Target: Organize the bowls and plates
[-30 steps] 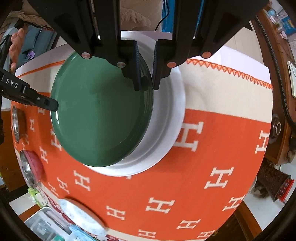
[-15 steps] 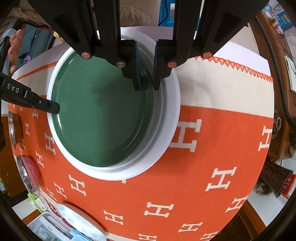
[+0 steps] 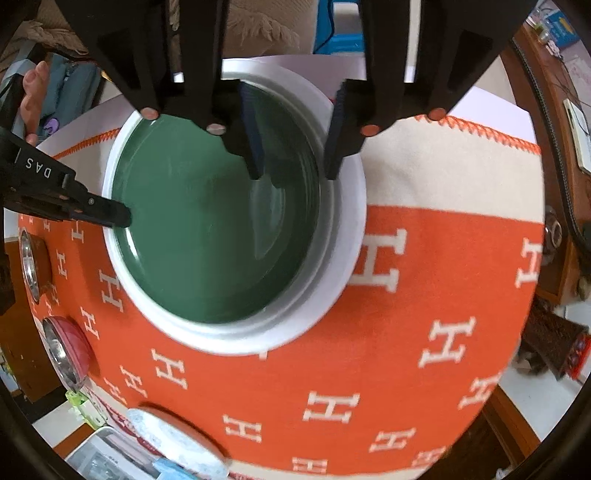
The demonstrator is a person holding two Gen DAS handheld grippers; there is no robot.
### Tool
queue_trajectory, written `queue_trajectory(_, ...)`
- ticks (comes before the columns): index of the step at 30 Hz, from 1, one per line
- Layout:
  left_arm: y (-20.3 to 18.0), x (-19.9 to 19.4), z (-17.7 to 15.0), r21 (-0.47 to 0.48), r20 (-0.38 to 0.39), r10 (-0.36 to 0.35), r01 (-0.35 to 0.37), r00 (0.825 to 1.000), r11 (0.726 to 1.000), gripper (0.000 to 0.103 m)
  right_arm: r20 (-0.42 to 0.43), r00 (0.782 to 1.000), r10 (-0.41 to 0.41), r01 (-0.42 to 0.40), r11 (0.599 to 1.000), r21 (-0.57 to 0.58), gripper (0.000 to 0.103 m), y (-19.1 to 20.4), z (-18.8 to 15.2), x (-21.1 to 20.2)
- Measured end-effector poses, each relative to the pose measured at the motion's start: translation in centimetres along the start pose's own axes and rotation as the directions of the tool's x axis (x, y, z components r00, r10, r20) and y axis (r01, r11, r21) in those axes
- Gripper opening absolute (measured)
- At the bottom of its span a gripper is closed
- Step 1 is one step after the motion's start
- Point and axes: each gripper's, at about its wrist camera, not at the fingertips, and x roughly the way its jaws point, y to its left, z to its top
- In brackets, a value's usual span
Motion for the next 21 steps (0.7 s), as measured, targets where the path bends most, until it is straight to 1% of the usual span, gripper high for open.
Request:
queue_trajectory(1, -0.2, -0.4, 0.1, 0.007, 0.012, 0.002, -0.003, 1.000, 1.000, 0.042, 0.008, 1.000, 0.004, -0.004, 1.000, -0.001, 0.015, 0.0, 0.0, -0.2)
queue_trajectory(3, -0.4, -1.0, 0.2, 0.011, 0.031, 0.005, -0.005, 1.000, 1.000, 0.047, 0.029, 1.000, 0.008, -0.008, 1.000, -0.005, 0.019, 0.1, 0.1, -0.8)
queue_trajectory(6, -0.6, -1.9, 0.5, 0.015, 0.052, 0.004, -0.005, 0.999, 1.000, 0.048, 0.058, 0.998, 0.003, -0.002, 1.000, -0.020, 0.019, 0.4, 0.0, -1.7)
queue_trajectory(10, -0.7, -3.1, 0.7, 0.006, 0.083, -0.007, 0.006, 0.997, 1.000, 0.058, 0.082, 0.997, 0.009, -0.005, 0.999, -0.040, 0.019, 0.8, -0.1, -2.8)
queue_trajectory(17, -1.5, -4.5, 0.6, 0.014, 0.110, -0.020, 0.018, 0.994, 1.000, 0.060, 0.106, 0.994, 0.024, -0.017, 0.998, -0.067, 0.019, 1.5, -0.7, -4.1)
queue_trajectory(19, -1.9, -4.8, 0.5, 0.011, 0.121, -0.026, 0.025, 0.992, 1.000, 0.066, 0.113, 0.993, 0.026, -0.018, 0.997, -0.076, 0.019, 1.7, -0.9, -4.5)
queue_trajectory(21, -2.3, -5.3, 0.4, 0.012, 0.138, -0.036, 0.034, 0.990, 0.999, 0.067, 0.120, 0.992, 0.034, -0.024, 0.996, -0.080, 0.019, 1.7, -1.2, -5.0)
